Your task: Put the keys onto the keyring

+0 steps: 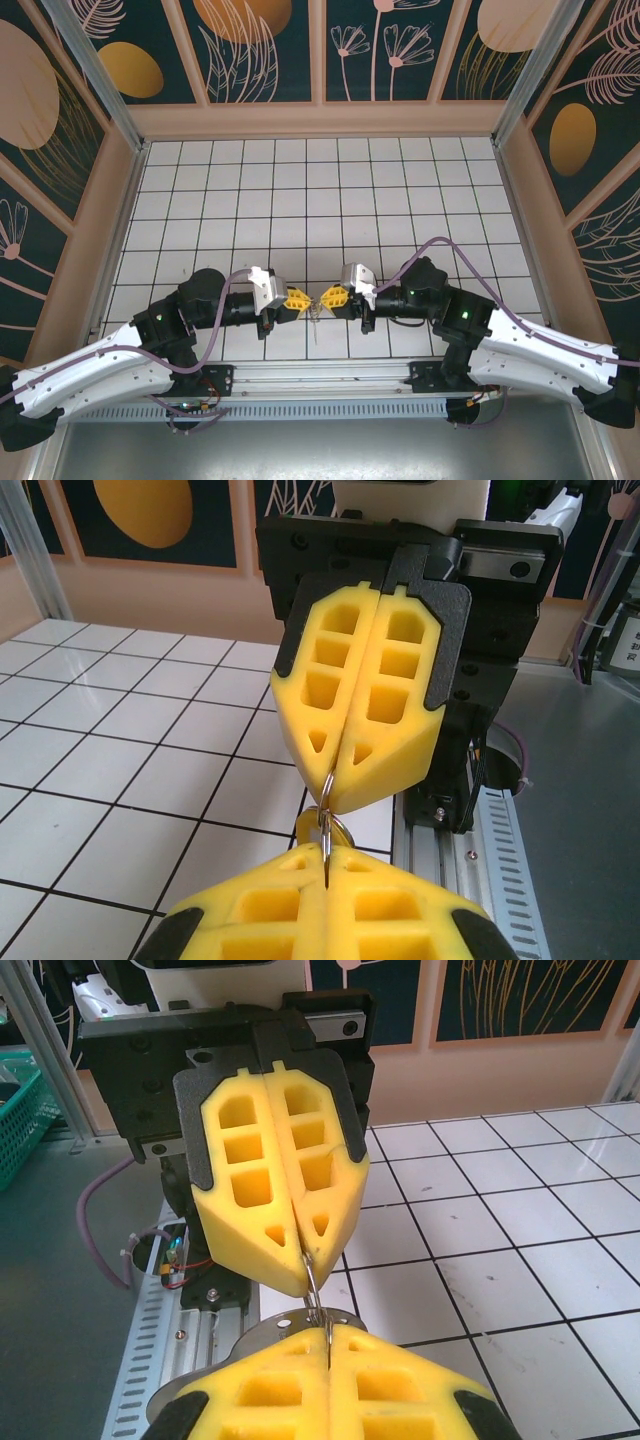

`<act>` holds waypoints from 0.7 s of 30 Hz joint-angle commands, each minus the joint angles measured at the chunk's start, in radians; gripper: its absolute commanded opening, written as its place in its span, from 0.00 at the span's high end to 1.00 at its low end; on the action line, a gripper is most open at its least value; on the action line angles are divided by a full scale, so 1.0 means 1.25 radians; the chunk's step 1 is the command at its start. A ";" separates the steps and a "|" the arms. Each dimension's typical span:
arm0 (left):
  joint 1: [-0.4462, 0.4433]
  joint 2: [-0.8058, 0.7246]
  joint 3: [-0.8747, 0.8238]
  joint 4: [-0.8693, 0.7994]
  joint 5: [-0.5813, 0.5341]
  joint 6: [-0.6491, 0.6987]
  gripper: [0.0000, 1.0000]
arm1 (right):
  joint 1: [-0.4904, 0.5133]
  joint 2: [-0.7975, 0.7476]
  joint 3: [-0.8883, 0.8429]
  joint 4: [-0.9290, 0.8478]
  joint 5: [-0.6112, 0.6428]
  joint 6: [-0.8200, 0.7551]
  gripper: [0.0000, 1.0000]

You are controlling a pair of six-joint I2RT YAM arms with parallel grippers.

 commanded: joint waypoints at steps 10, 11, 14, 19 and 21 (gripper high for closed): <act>0.001 -0.008 -0.003 0.039 0.014 0.009 1.00 | -0.006 -0.013 -0.004 0.025 -0.016 0.014 1.00; 0.001 -0.006 -0.003 0.039 0.015 0.009 1.00 | -0.006 -0.014 -0.004 0.025 -0.015 0.015 1.00; 0.001 -0.006 -0.003 0.039 0.015 0.009 1.00 | -0.005 -0.015 -0.005 0.025 -0.014 0.015 1.00; 0.001 -0.009 -0.005 0.040 0.015 0.008 1.00 | -0.005 -0.017 -0.008 0.022 -0.009 0.013 1.00; 0.001 -0.009 -0.005 0.040 0.014 0.008 1.00 | -0.006 -0.017 -0.006 0.021 -0.012 0.014 1.00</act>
